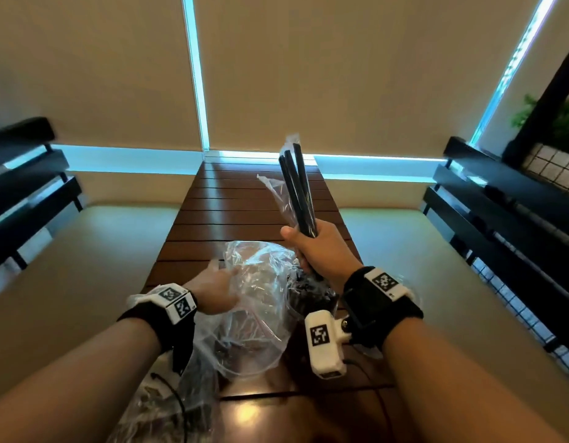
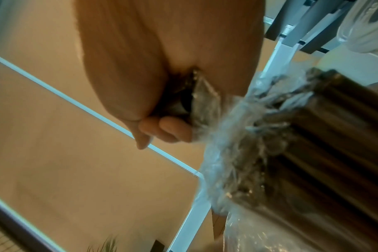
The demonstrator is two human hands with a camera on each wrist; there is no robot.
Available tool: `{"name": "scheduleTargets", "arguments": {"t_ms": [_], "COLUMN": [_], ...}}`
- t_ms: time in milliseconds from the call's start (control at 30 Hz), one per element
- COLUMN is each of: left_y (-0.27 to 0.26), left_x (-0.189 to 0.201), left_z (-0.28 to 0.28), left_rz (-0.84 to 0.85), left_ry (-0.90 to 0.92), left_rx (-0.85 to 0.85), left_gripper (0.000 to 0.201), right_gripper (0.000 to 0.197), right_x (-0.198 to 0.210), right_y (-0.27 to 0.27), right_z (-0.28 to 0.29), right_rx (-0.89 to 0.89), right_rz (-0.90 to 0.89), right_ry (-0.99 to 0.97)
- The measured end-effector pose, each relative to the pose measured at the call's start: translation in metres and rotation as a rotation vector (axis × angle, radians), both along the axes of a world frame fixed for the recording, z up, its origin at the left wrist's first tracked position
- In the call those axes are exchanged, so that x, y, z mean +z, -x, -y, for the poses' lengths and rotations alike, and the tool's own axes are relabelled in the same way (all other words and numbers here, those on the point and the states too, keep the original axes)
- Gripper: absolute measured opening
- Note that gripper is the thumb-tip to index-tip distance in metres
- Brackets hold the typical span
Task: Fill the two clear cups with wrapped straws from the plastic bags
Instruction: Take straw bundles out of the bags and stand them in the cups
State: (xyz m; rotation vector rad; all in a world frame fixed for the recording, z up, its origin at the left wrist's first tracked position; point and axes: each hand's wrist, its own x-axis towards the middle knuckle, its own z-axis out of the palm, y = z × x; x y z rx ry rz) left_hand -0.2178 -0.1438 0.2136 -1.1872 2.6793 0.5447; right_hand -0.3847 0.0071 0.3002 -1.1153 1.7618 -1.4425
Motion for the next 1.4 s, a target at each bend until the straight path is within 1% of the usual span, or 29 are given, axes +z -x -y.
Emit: {"name": "scheduleTargets", "arguments": {"t_ms": [33, 67, 100, 133, 167, 200, 267, 333, 400, 467, 500, 533, 567, 600, 667, 700, 733, 800, 867, 933, 1033, 1100, 1167, 1200, 1233, 1267, 1300, 1367, 1400], "left_y": [0.0, 0.0, 0.001, 0.005, 0.01, 0.017, 0.034, 0.05, 0.063, 0.068, 0.07, 0.071, 0.07, 0.067, 0.061, 0.058, 0.056, 0.054, 0.054, 0.054, 0.057, 0.059, 0.062, 0.063, 0.064, 0.063, 0.063, 0.06, 0.058], "left_x": [0.01, 0.025, 0.043, 0.065, 0.087, 0.108, 0.141, 0.162, 0.178, 0.189, 0.193, 0.198, 0.203, 0.21, 0.224, 0.229, 0.23, 0.229, 0.223, 0.216, 0.198, 0.186, 0.18, 0.18, 0.182, 0.183, 0.183, 0.179, 0.175], "left_z": [0.0, -0.002, -0.005, -0.012, -0.02, -0.029, -0.046, -0.058, -0.065, -0.07, -0.07, -0.072, -0.073, -0.076, -0.081, -0.084, -0.087, -0.093, -0.099, -0.104, -0.109, -0.114, -0.116, -0.117, -0.117, -0.116, -0.114, -0.107, -0.104], "left_rz": [-0.1, -0.3, -0.543, -0.76, -0.915, -1.017, -1.128, -1.277, -1.439, -1.566, -1.615, -1.663, -1.707, -1.748, -1.807, -1.816, -1.807, -1.736, -1.67, -1.643, -1.545, -1.473, -1.46, -1.464, -1.469, -1.474, -1.481, -1.5, -1.501], "left_ry": [0.06, 0.098, 0.091, 0.003, -0.14, -0.284, -0.483, -0.656, -0.72, -0.657, -0.606, -0.579, -0.568, -0.569, -0.604, -0.61, -0.588, -0.475, -0.369, -0.336, -0.276, -0.259, -0.273, -0.28, -0.277, -0.267, -0.258, -0.262, -0.272], "left_rx": [0.019, 0.05, 0.07, 0.077, 0.066, 0.028, -0.037, 0.023, 0.193, 0.347, 0.382, 0.387, 0.38, 0.368, 0.33, 0.288, 0.235, 0.12, 0.034, -0.02, -0.077, -0.075, -0.057, -0.052, -0.044, -0.032, -0.019, 0.005, 0.027], "left_gripper": [0.062, 0.058, 0.06, 0.062, 0.061, 0.06, 0.056, 0.042, 0.028, 0.025, 0.026, 0.027, 0.028, 0.031, 0.036, 0.037, 0.039, 0.041, 0.04, 0.039, 0.039, 0.042, 0.043, 0.043, 0.044, 0.045, 0.047, 0.049, 0.048], "right_gripper": [0.029, 0.032, 0.034, 0.036, 0.037, 0.037, 0.037, 0.04, 0.041, 0.038, 0.036, 0.04, 0.05, 0.059, 0.062, 0.064, 0.066, 0.07, 0.071, 0.068, 0.059, 0.045, 0.036, 0.036, 0.035, 0.031, 0.027, 0.034, 0.041], "right_x": [0.001, 0.002, 0.004, 0.006, 0.008, 0.01, 0.012, 0.011, 0.011, 0.013, 0.014, 0.016, 0.018, 0.02, 0.023, 0.025, 0.026, 0.03, 0.034, 0.034, 0.03, 0.029, 0.028, 0.028, 0.026, 0.025, 0.023, 0.016, 0.01], "right_y": [0.0, 0.0, -0.001, -0.003, -0.006, -0.01, -0.019, -0.024, -0.027, -0.029, -0.03, -0.03, -0.028, -0.025, -0.02, -0.016, -0.015, -0.016, -0.021, -0.023, -0.023, -0.026, -0.032, -0.033, -0.031, -0.028, -0.023, -0.008, 0.0], "right_z": [0.001, 0.002, 0.004, 0.005, 0.006, 0.007, 0.008, 0.008, 0.006, 0.001, -0.001, -0.006, -0.01, -0.014, -0.021, -0.021, -0.021, -0.017, -0.015, -0.013, -0.012, -0.015, -0.017, -0.018, -0.017, -0.018, -0.02, -0.028, -0.034], "right_rx": [-0.025, -0.048, -0.07, -0.089, -0.1, -0.101, -0.088, -0.113, -0.128, -0.041, 0.03, 0.099, 0.146, 0.149, 0.087, 0.053, 0.041, 0.088, 0.117, 0.109, 0.151, 0.21, 0.271, 0.278, 0.236, 0.158, 0.053, -0.095, -0.097], "right_rz": [-0.022, -0.049, -0.089, -0.143, -0.207, -0.274, -0.381, -0.44, -0.498, -0.561, -0.54, -0.451, -0.291, -0.074, 0.389, 0.568, 0.699, 0.817, 0.834, 0.832, 0.8, 0.787, 0.798, 0.789, 0.738, 0.635, 0.472, 0.043, -0.134], "right_ry": [0.017, 0.033, 0.048, 0.057, 0.062, 0.06, 0.047, 0.06, 0.068, 0.043, 0.033, 0.038, 0.063, 0.09, 0.134, 0.131, 0.104, 0.026, -0.031, -0.051, -0.028, -0.001, 0.018, 0.021, 0.021, 0.018, 0.014, 0.001, -0.033]}}
